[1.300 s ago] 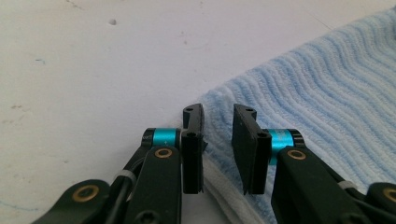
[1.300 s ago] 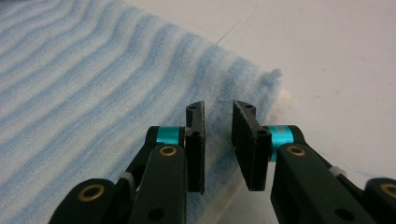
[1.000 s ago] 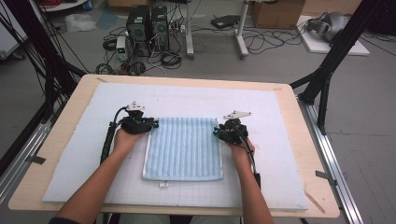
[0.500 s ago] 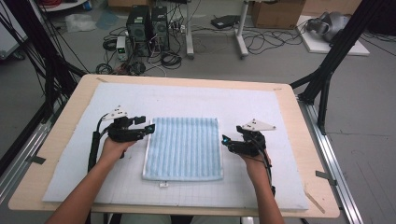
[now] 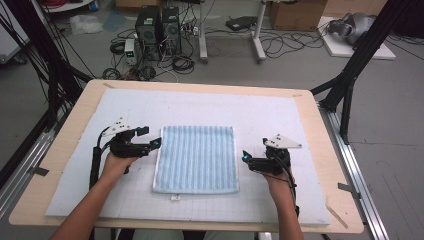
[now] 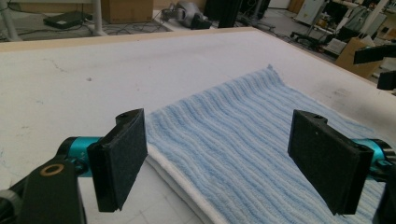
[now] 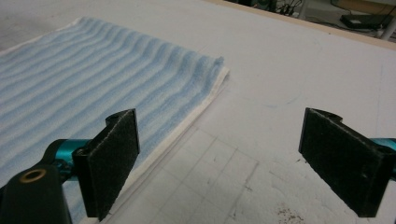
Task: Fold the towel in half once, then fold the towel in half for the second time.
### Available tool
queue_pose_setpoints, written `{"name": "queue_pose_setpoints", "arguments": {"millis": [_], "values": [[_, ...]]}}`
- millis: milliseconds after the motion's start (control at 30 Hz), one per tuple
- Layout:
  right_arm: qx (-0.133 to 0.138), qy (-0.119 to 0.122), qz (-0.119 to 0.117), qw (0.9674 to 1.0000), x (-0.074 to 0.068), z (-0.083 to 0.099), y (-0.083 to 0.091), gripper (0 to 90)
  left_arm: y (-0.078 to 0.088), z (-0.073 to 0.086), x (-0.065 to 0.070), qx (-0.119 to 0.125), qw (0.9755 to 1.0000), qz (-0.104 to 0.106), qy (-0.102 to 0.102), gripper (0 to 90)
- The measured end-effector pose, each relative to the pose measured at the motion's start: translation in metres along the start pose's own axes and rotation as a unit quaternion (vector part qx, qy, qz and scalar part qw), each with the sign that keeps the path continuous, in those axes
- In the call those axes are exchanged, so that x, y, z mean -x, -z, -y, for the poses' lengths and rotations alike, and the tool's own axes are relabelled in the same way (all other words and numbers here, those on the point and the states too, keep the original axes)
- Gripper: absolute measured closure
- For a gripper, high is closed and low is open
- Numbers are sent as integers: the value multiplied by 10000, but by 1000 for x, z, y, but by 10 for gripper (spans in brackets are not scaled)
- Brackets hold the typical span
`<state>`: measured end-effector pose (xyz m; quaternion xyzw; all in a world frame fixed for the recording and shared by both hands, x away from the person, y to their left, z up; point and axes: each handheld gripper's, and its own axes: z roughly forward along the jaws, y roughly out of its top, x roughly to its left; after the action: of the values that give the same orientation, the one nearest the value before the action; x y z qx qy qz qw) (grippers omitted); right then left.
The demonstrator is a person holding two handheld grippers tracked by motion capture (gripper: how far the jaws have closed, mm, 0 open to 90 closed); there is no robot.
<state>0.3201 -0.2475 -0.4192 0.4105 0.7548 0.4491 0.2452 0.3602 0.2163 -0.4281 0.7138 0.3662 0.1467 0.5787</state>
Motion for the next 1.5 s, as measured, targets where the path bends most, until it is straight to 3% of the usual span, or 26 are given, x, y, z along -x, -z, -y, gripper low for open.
{"name": "queue_pose_setpoints", "arguments": {"millis": [533,767,900,1100,1300,1500], "values": [[-23,-37,41,10000,1,2,-3,117,-3,-1,-4,-9,9999,-110,36,216],[-47,-78,35,10000,0,3,-3,117,-9,-10,-12,30,9997,-161,187,219],[-49,-62,4,10000,0,2,-5,117,-15,-15,-20,-73,9992,-214,327,225],[-47,-30,-38,10000,-2,1,-7,117,-37,-25,-33,-507,9978,-393,170,256],[-89,-62,-83,9999,-3,0,-10,118,-62,-24,-41,-1127,9922,-537,74,328],[-143,-88,-144,9998,-4,-1,-14,117,-72,-15,-40,-1433,9882,-538,-32,418]]}}
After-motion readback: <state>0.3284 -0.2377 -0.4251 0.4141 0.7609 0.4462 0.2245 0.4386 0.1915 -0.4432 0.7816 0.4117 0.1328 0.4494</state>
